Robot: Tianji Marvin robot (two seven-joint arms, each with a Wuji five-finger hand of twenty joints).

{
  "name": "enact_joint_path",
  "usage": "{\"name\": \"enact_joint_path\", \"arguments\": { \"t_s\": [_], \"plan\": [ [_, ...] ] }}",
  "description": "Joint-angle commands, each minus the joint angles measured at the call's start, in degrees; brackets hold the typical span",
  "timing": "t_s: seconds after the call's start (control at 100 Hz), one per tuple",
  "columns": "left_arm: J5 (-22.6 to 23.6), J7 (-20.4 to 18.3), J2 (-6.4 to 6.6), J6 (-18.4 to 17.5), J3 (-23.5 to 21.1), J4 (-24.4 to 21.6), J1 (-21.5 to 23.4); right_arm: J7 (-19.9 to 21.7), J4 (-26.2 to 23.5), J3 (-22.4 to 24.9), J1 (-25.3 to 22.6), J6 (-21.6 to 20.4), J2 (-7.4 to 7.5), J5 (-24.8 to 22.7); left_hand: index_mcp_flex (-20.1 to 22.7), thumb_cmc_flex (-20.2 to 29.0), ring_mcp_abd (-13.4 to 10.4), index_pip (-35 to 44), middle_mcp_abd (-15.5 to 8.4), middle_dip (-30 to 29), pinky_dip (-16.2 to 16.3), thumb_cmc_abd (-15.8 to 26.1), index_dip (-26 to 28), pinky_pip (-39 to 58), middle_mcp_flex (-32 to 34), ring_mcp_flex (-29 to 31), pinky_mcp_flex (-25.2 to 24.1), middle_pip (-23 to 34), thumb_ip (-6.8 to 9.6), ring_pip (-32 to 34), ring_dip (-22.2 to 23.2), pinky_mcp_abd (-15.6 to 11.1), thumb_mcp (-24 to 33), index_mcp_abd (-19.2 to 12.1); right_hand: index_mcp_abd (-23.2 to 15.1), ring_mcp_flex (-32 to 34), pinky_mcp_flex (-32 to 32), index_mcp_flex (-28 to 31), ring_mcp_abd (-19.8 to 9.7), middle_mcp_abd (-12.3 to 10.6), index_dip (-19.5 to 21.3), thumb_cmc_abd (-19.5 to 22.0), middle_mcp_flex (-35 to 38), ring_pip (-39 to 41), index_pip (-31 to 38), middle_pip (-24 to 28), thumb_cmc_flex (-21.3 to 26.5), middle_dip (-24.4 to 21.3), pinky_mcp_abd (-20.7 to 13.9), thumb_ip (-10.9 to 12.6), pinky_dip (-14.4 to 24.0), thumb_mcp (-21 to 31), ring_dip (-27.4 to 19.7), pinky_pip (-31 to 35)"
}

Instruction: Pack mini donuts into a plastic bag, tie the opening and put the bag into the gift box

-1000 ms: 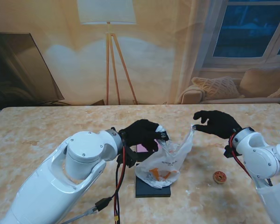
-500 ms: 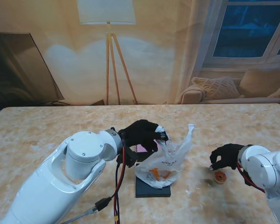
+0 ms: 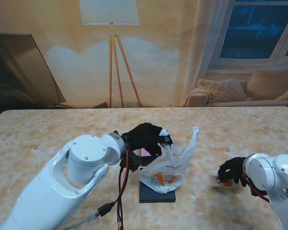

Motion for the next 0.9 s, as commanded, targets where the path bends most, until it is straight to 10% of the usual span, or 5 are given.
{"name": "enact_joint_path", "arguments": {
  "t_s": [0.0,0.55,0.89],
  "plan": [
    [0.06,-0.72,-0.26,0.15,-0.05,-0.23,0.11,2.88,0.9,-0.42,-0.07,0.08,0.21,-0.13,1.52,1.83,0.44,0.89,0.13,0.03,1.17,-0.32,0.49,1.33,0.62,0.68,0.1,0.52,-0.71,1.2,1.04,-0.58,-0.52,-0.83,-1.66,1.62,0.12,-2.64,1.53,2.13,-0.58,2.39,1.57,-1.57,-0.84,-0.97,-0.66,-1.51,1.11,1.36,-0.92,-1.62,-1.52,-0.77],
    [0.21,-0.71,-0.25,-0.23,0.05,-0.02,0.14,4.66,7.8,-5.11,5.08,5.29,1.41,4.57,1.47,1.84,0.35,1.35,-0.12,0.14,1.14,-0.41,0.76,1.35,0.79,0.83,0.16,0.67,-0.67,1.26,1.06,-0.69,-0.65,-1.26,-4.14,-3.41,-4.78,-7.25,4.68,5.72,-1.25,3.98,-4.43,-10.99,-1.98,-4.82,-0.28,-5.79,2.21,1.5,-2.7,-4.56,-5.74,-5.91],
    [0.23,-0.54,-0.32,-0.17,0.04,0.1,0.08,-1.64,10.52,-6.6,6.48,5.45,1.2,8.99,1.37,1.85,0.33,1.46,-0.11,0.17,1.1,-0.38,0.74,1.3,0.64,0.75,0.11,0.68,-0.65,1.23,1.07,-0.83,-0.57,-1.23,-1.99,-2.01,-3.4,-1.29,3.14,2.88,-0.23,-1.34,-2.13,-12.4,1.77,-2.87,5.4,-5.55,0.72,1.86,-4.37,-3.93,-7.54,-6.27]
  ]
}}
